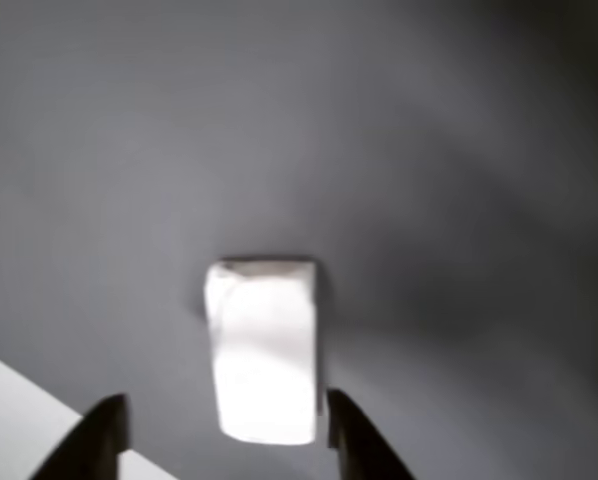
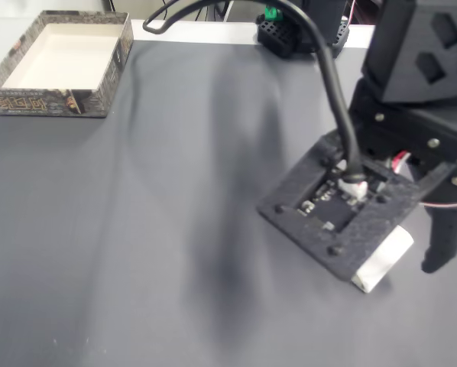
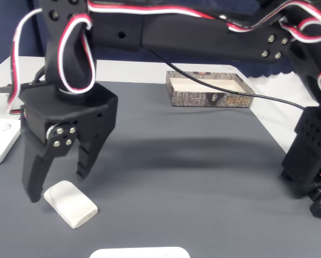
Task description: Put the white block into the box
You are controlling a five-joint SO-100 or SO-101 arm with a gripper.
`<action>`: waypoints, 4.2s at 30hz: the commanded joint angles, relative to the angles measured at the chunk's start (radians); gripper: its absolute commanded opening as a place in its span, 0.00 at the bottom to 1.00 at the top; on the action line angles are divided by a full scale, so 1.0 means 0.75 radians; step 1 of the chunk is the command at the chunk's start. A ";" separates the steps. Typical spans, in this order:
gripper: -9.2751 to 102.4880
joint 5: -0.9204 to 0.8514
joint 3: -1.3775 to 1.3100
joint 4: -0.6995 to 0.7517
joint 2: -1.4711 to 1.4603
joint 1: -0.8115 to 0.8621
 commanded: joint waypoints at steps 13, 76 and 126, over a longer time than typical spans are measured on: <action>0.36 0.082 -0.037 0.016 0.117 0.033; 0.36 0.213 -0.194 0.043 -0.135 0.035; 0.33 0.225 -0.215 0.035 -0.168 0.031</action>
